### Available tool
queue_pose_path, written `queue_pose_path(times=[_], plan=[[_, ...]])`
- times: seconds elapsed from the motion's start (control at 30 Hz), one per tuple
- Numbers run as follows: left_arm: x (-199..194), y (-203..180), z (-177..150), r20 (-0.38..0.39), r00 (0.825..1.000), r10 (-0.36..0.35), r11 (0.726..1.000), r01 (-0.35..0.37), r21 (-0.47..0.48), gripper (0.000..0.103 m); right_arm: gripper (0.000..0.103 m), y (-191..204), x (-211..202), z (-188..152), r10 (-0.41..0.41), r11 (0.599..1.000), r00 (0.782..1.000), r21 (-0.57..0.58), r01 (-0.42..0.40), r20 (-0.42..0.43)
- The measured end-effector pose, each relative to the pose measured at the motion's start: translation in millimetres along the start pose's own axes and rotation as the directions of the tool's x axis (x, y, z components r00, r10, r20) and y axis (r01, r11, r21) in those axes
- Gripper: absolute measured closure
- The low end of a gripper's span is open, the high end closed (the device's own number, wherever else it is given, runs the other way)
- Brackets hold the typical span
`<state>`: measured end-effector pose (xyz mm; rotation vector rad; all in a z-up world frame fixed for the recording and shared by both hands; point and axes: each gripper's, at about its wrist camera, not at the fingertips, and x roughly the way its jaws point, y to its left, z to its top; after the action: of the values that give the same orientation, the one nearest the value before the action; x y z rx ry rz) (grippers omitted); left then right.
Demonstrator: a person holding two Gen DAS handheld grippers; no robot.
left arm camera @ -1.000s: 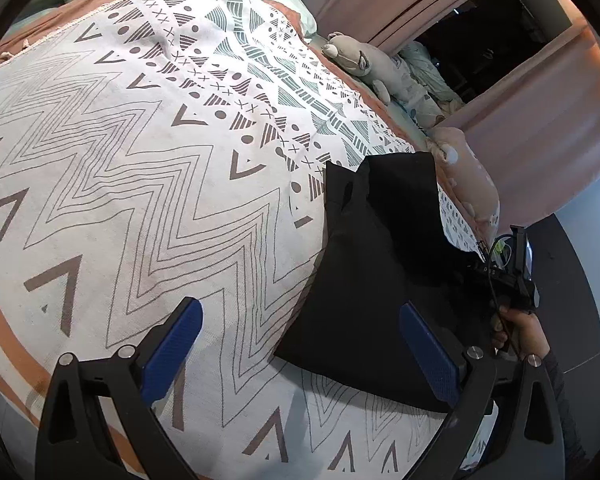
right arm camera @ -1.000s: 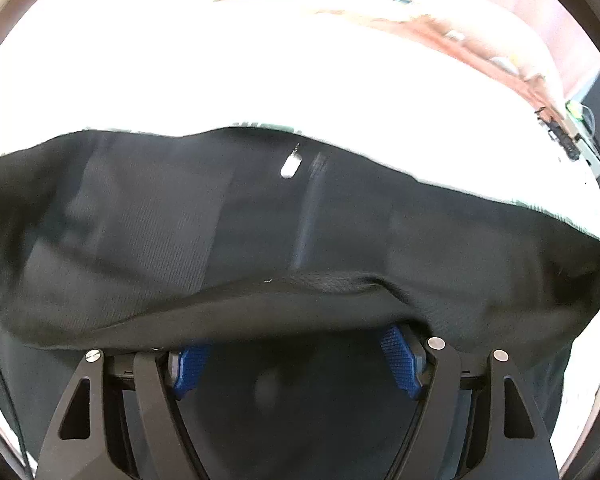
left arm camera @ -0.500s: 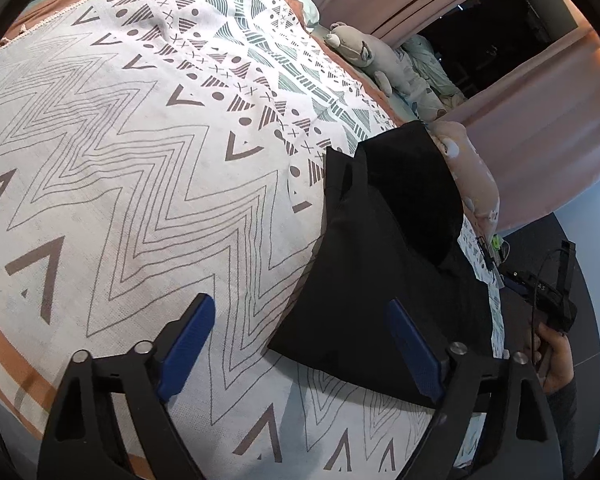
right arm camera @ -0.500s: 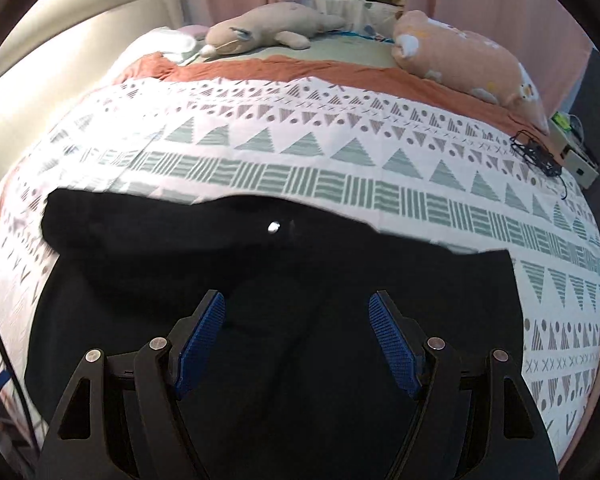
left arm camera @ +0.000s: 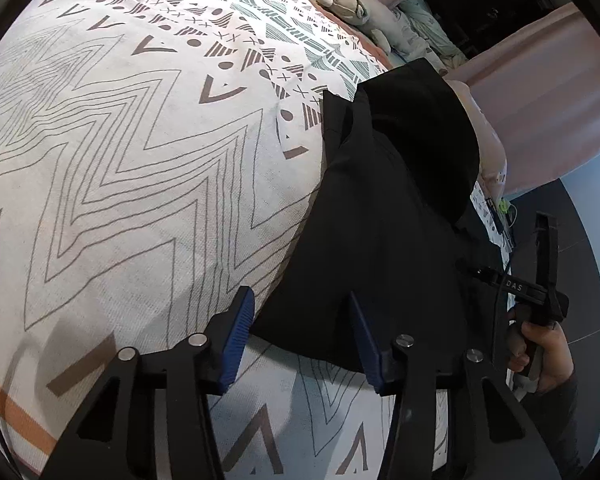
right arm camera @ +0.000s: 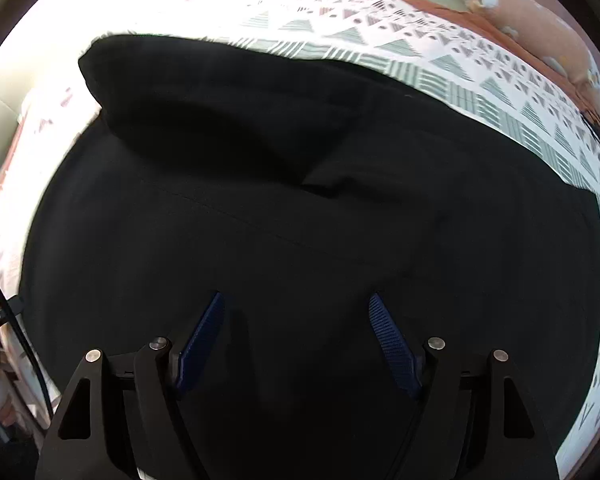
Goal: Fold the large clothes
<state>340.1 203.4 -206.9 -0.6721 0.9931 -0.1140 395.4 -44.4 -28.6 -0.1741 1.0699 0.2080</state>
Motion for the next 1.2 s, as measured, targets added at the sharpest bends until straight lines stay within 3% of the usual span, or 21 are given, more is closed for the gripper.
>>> queue_pose_path(times=[0.1,0.43,0.63,0.83,1.0,1.07,1.2], plan=[[5.0,-2.3,7.1,0.001,1.0,-0.009,1.0,0.009,0.003,0.056,0.03,7.6,24.3,21.1,-0.023,1.0,0.999,0.0,0.023,-0.033],[12.4,-7.8,27.2,0.035,0.999,-0.036,0.999,0.036,0.001,0.056,0.029,12.3,76.2,113.9,-0.121,0.993,0.992,0.011,0.121,-0.021],[13.1,-6.5,32.7,0.052,0.998,-0.043,0.999,0.044,-0.02,0.056,0.029,0.3,96.4,154.6,-0.119,0.991,0.993,0.063,0.12,-0.015],[-9.8,-2.2,33.7,0.114,0.992,-0.048,0.998,0.053,-0.042,0.056,0.029,0.3,99.1,188.4,-0.123,0.987,0.992,0.111,0.12,0.025],[-25.6,13.5,31.2,0.149,0.988,-0.032,0.995,0.045,-0.086,0.056,0.029,26.6,64.9,188.2,-0.021,0.998,0.989,0.057,0.013,0.147],[-26.0,18.1,30.3,0.149,0.988,-0.023,0.993,0.04,-0.107,0.056,0.029,34.0,59.7,176.5,0.045,0.999,0.989,0.011,-0.047,0.14],[-32.1,24.2,25.5,0.161,0.987,-0.019,0.992,0.038,-0.119,0.056,0.03,57.0,74.1,188.9,0.131,0.989,0.988,-0.074,-0.126,0.078]])
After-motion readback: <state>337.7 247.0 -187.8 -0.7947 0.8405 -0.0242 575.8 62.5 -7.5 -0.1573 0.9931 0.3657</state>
